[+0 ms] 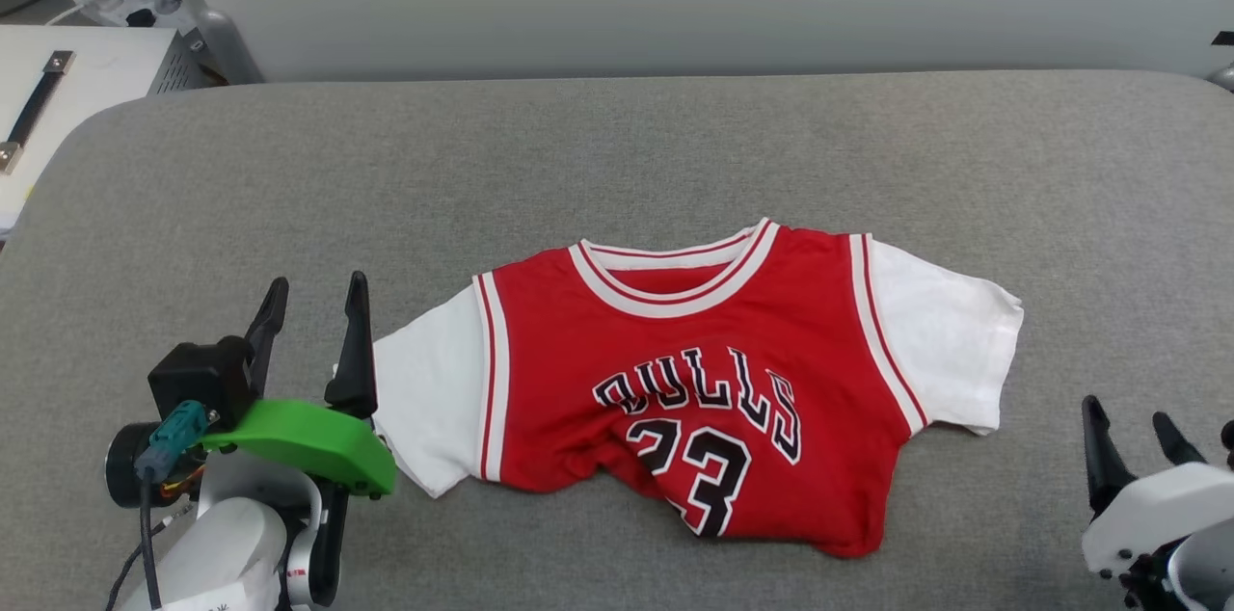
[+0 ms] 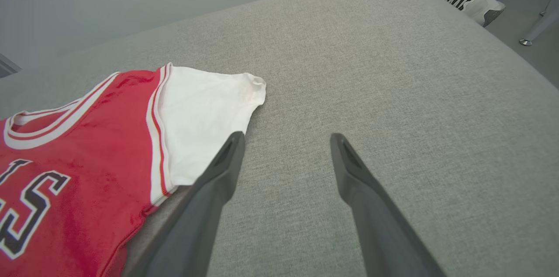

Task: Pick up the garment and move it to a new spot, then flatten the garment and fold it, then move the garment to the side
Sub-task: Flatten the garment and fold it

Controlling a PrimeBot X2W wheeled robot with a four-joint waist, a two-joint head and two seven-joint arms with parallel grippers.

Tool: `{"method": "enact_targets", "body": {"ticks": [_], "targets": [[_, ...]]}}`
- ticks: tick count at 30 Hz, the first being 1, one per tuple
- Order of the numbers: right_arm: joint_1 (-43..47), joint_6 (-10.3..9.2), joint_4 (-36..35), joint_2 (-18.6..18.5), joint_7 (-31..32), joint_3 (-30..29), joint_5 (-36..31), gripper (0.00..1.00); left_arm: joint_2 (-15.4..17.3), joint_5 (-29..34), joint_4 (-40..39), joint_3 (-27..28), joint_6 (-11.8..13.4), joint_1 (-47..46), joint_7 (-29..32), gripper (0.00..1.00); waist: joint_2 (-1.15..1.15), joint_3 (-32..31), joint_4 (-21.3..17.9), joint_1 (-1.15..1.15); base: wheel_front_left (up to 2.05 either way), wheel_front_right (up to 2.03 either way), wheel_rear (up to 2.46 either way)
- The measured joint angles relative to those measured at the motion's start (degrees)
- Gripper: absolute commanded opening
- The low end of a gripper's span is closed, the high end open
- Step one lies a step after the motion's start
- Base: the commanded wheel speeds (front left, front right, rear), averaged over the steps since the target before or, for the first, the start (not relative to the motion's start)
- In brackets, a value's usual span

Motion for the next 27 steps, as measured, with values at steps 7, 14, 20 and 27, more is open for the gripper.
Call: {"method": "enact_targets", "body": {"ticks": [7, 14, 20, 27], "targets": [[-11.0, 0.0, 8.3, -7.3, 12.5, -0.9, 4.2, 1.0, -0.1, 1.0, -5.0, 0.3, 0.9, 0.2, 0.0, 1.0, 0.0, 3.3, 2.3, 0.0, 0.0, 0.0, 0.0], [-21.0, 0.0, 15.2, -13.3, 25.8, 3.9, 7.0, 1.0, -1.1, 1.6, -6.1, 0.4, 1.0, -0.2, 0.0, 1.0, 0.0, 7.2, 4.7, 0.0, 0.0, 0.0, 0.0], [-27.2, -0.01, 19.0, -15.9, 30.6, 7.4, 7.9, 1.0, -2.7, 3.2, -6.5, 1.4, 0.0, -1.3, 0.0, 1.0, 0.0, 10.6, 6.7, 0.0, 0.0, 0.0, 0.0], [-29.5, -0.08, 22.3, -17.8, 37.5, 10.8, 10.1, 0.7, -4.5, 4.3, -5.7, 2.7, -1.4, -1.8, 0.0, 1.0, 0.0, 14.1, 8.8, 0.0, 0.0, 0.0, 0.0]]}}
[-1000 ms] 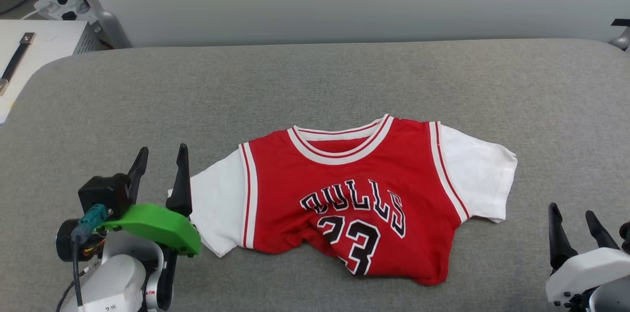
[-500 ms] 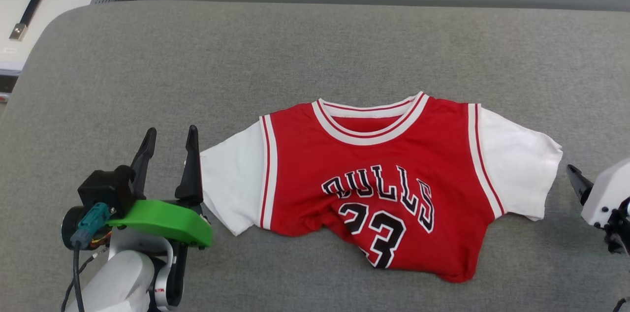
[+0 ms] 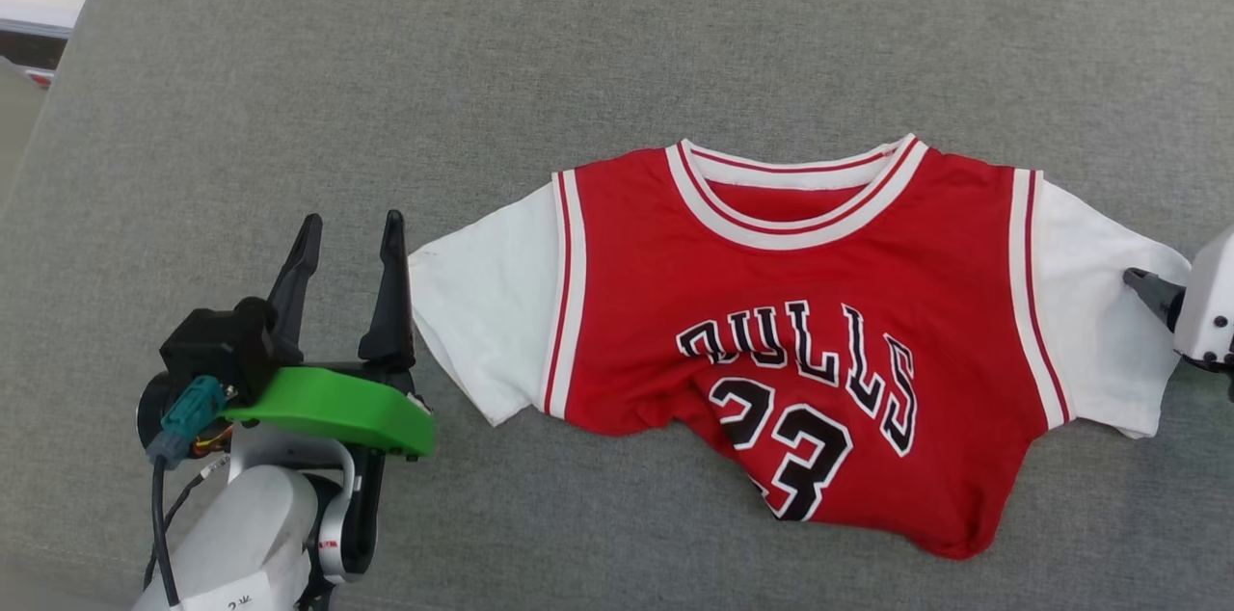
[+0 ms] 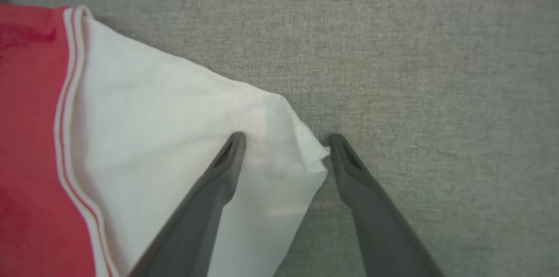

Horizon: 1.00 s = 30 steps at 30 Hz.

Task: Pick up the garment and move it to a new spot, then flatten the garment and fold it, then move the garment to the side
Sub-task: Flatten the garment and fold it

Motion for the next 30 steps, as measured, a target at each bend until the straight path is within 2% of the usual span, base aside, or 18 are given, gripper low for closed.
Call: {"method": "enact_targets", "body": {"ticks": [1, 2, 6, 9, 13, 17, 21, 25, 30], "targets": [[0.0, 0.0, 0.0, -0.1, 0.8, 0.3, 0.4, 0.27, -0.1, 0.2, 0.3, 0.3, -0.1, 0.0, 0.0, 1.0, 0.0, 0.2, 0.2, 0.0, 0.0, 0.0, 0.0], [-0.1, 0.0, -0.1, -0.2, 1.1, 0.4, 0.5, 0.0, -0.2, 0.3, 0.5, 0.5, -0.2, 0.0, 0.0, 1.0, 0.0, 0.3, 0.3, 0.0, 0.0, 0.0, 0.0], [0.0, 0.0, -0.8, -0.3, -0.1, 1.5, 0.9, 0.0, -0.3, -0.4, 2.5, 1.2, -1.1, 0.1, 0.2, 1.0, 0.0, -0.6, -0.3, 0.0, 0.0, 0.0, 0.0], [0.4, 0.0, -1.4, -0.2, -1.6, 0.8, 0.8, 0.0, 0.3, -2.0, 3.5, 1.7, -1.6, 0.1, 3.2, 1.0, 0.0, -1.6, -0.7, 0.0, 0.0, 0.0, 0.0], [1.7, 0.02, -3.1, 0.5, -2.3, -0.6, 0.9, 0.0, 3.5, -6.3, 3.9, 2.2, -3.8, 0.0, 11.5, 1.0, 0.0, -3.1, -1.2, 0.0, 0.0, 0.0, 0.0], [3.6, 0.02, -5.2, 1.7, -2.5, -1.1, 0.9, 0.0, 6.9, -12.2, 5.4, 0.1, -8.0, -2.1, 25.3, 1.0, 0.0, -4.2, -1.8, 0.0, 0.0, 0.0, 0.0], [4.0, 0.01, -7.3, 3.0, -2.1, -0.6, 0.8, 0.0, 8.4, -16.6, 9.9, -1.5, -10.4, -5.9, 36.2, 1.0, 0.0, -4.4, -3.1, 0.0, 0.0, 0.0, 0.0], [4.0, 0.01, -9.2, 4.0, -2.1, 0.3, 0.9, 0.0, 8.5, -19.0, 15.8, -2.5, -11.9, -9.9, 42.1, 1.0, 0.0, -4.0, -4.6, 0.0, 0.0, 0.0, 0.0], [4.0, 0.02, -10.5, 4.8, -2.1, 1.3, 0.9, 0.0, 7.7, -20.3, 22.8, -3.4, -13.9, -14.2, 46.3, 1.0, 0.0, -2.9, -6.4, 0.0, 0.0, 0.0, 0.0]]}}
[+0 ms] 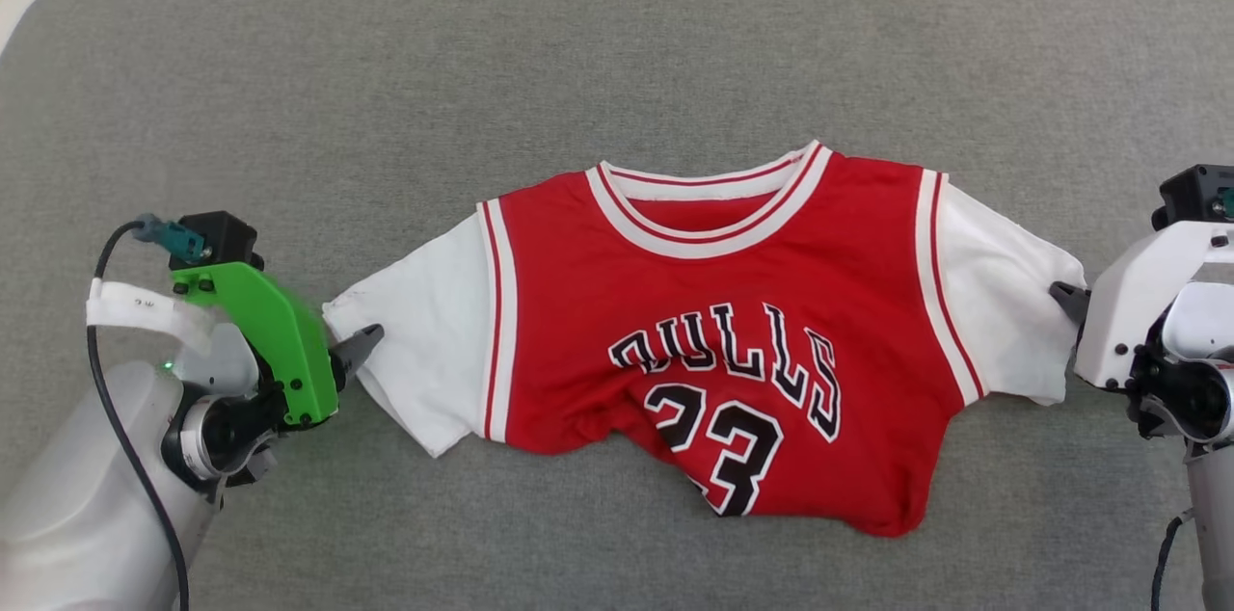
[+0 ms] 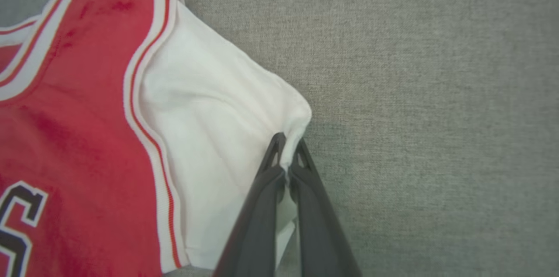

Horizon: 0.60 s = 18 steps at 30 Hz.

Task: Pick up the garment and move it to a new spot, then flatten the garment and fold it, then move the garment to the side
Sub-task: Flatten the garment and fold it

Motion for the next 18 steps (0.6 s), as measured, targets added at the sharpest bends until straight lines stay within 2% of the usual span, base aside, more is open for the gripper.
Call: {"method": "enact_targets", "body": {"ticks": [8, 9, 10, 11, 18], "targets": [[0.0, 0.0, -0.3, 0.6, -0.6, -0.4, 0.5, 0.0, -0.8, -0.5, 8.5, -4.2, -2.6, -6.2, 8.4, 1.0, 0.0, 2.1, -2.4, 0.0, 0.0, 0.0, 0.0], [0.0, 0.01, -0.3, 0.6, -0.8, -0.5, 0.5, 0.0, -0.9, -0.5, 9.3, -4.5, -3.0, -6.7, 8.9, 0.91, 0.0, 2.3, -2.6, 0.0, 0.0, 0.0, 0.0], [0.0, 0.01, -0.3, 0.7, -0.9, -0.5, 0.5, 0.0, -1.0, -0.5, 10.1, -4.8, -3.4, -7.3, 9.1, 0.2, 0.0, 2.5, -2.8, 0.0, 0.0, 0.0, 0.0], [0.0, 0.01, -0.2, 0.7, -1.0, -0.5, 0.5, 0.0, -1.2, -0.4, 11.0, -4.9, -3.9, -7.8, 9.0, 0.0, 0.0, 2.7, -2.9, 0.0, 0.0, 0.0, 0.0], [0.0, 0.04, 0.4, 0.6, -2.0, -0.6, 0.4, 0.0, -2.5, 2.3, 14.9, -6.2, -6.4, -10.2, 5.2, 0.0, 0.0, 2.3, -3.2, 0.0, 0.0, 0.0, 0.0]]}}
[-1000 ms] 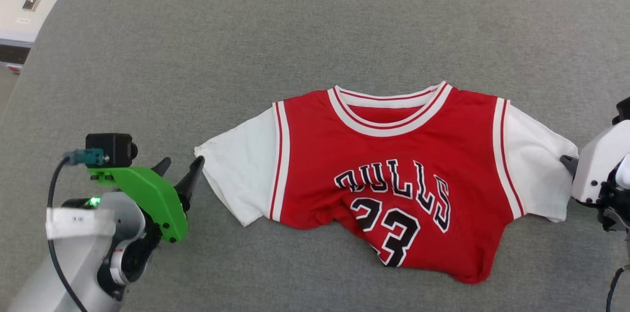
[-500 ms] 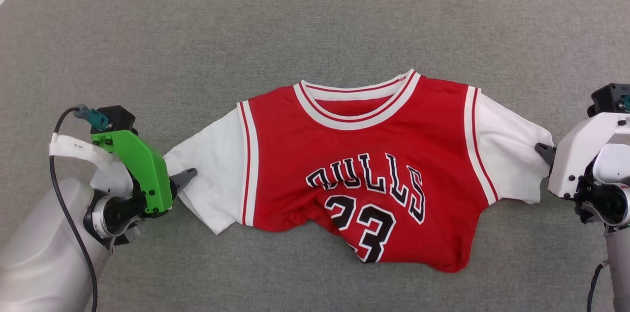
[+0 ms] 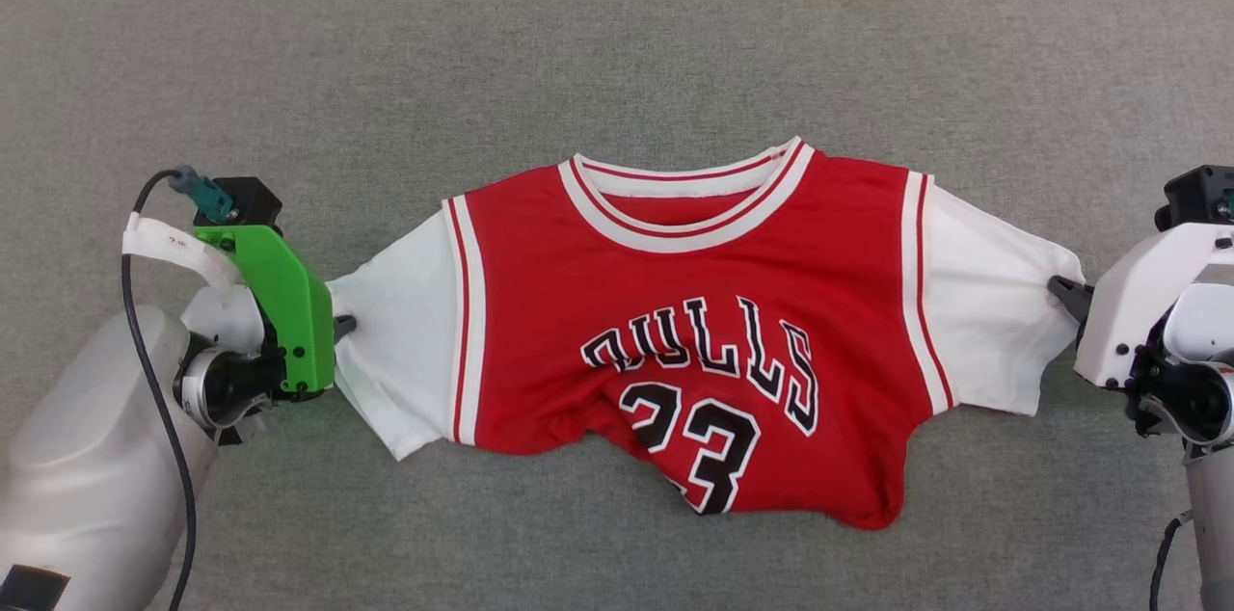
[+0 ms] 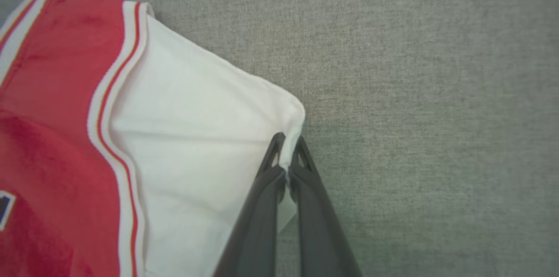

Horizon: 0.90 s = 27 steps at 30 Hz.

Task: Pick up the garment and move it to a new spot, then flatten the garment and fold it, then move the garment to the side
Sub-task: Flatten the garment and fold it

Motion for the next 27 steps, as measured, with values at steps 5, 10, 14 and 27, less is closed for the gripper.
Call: {"method": "enact_targets", "body": {"ticks": [5, 10, 14, 27], "targets": [[0.0, 0.0, 0.3, -0.7, -1.6, 0.0, -0.2, 0.0, -0.2, 3.0, -0.4, -0.7, -0.4, -1.0, -4.8, 0.0, 0.0, -1.7, 0.6, 0.0, 0.0, 0.0, 0.0], [-0.4, 0.0, 0.9, -2.0, -3.2, 0.3, -0.9, 0.0, 0.7, 5.8, -2.1, -0.4, 1.4, -4.5, -8.1, 0.0, 0.0, -4.2, 1.5, 0.01, 0.0, 0.0, 0.0], [-2.6, 0.01, 2.4, -2.8, -4.0, 0.7, -1.4, 0.0, 1.5, 8.4, -3.5, -0.4, 2.6, -8.1, -10.0, 0.0, 0.0, -6.2, 2.1, 0.0, 0.0, 0.0, 0.0], [-26.0, 0.03, 11.6, -4.4, -13.5, 3.8, -5.4, 0.0, 0.3, 16.6, 2.1, 1.2, 4.7, -24.6, -25.2, 0.0, 0.0, -6.9, 1.1, 0.0, 0.0, 0.0, 0.0]]}}
